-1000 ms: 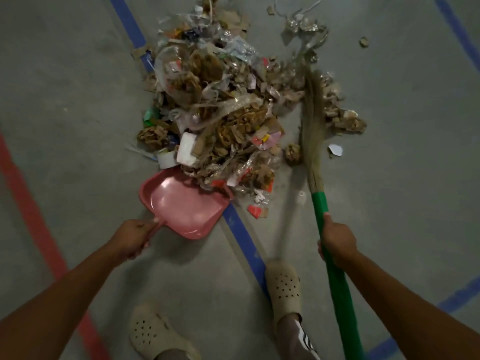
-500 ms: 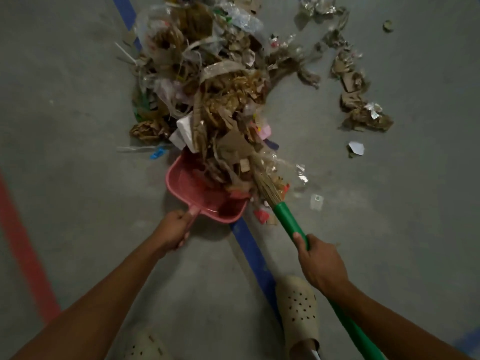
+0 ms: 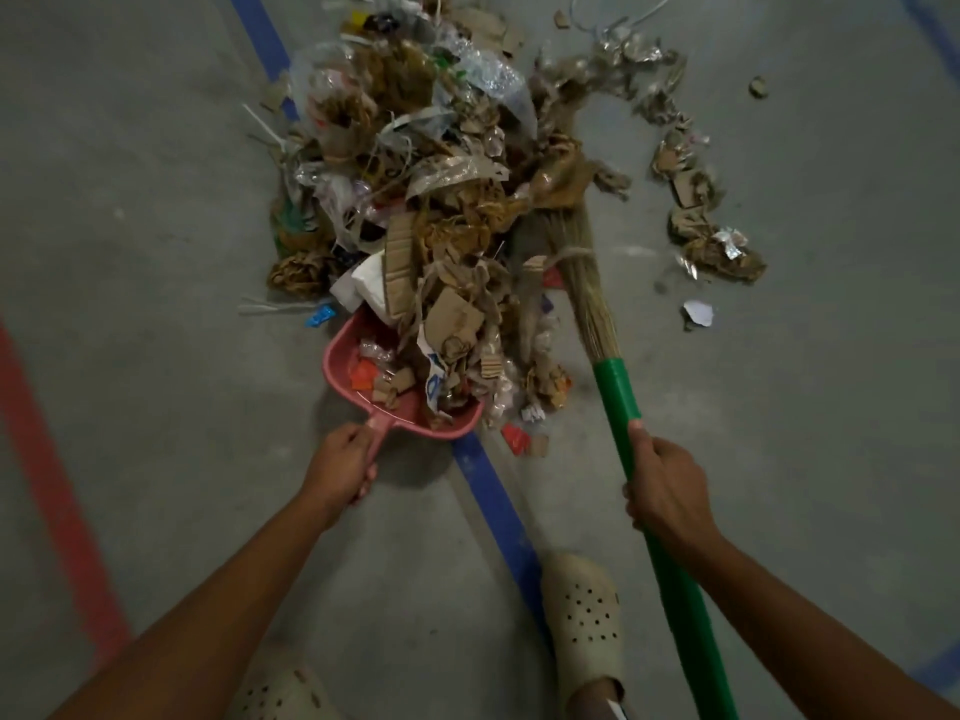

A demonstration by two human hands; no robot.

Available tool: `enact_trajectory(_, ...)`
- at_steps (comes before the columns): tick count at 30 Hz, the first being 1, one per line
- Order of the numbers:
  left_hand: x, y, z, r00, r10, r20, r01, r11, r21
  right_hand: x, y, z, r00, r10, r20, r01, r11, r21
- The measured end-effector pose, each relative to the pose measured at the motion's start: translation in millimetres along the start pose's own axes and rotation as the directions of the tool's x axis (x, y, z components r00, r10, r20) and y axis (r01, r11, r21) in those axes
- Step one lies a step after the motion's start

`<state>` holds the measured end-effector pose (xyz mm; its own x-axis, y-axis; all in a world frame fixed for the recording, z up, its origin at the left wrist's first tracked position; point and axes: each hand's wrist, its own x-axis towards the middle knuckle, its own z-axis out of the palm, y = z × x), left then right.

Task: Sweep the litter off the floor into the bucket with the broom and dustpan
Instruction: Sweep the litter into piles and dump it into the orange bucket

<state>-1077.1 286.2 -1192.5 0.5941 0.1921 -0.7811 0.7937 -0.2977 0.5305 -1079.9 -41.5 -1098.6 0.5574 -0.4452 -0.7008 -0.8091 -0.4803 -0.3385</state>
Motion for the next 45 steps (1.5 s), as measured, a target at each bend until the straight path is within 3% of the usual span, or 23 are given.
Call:
enact_trajectory(4,4,25,8,0.999,-0.005,0.054,0.005,1.0,0.0,-4,-50,12,0.974,0.062,0.22,-0.075,0.996,0.051)
enact_trajectory(9,13,59,20,0.999,0.035,0.001,-0.035,0.997,-0.076,-37,-50,38,0.922,-0.006,0.387,0.06,0.99,-0.129)
enact_trajectory(18,-71,107,-8,0.994,0.101,0.032,-0.098,0.992,-0.078,-84,-73,-37,0.926,0.1,0.363,-0.019,0.976,-0.218)
enact_trajectory(29,-248,216,-60,0.994,0.103,0.019,-0.101,0.99,-0.1,-230,-118,-186,0.945,-0.018,0.326,0.08,0.981,-0.178)
enact_trajectory(37,-404,279,-76,0.989,0.145,-0.023,-0.147,0.98,-0.131,-345,-115,-294,0.942,-0.014,0.336,0.033,0.998,-0.052)
enact_trajectory(45,-527,298,-75,0.979,0.175,-0.108,-0.192,0.965,-0.18,-413,-99,-381,0.93,-0.104,0.352,0.136,0.988,-0.068)
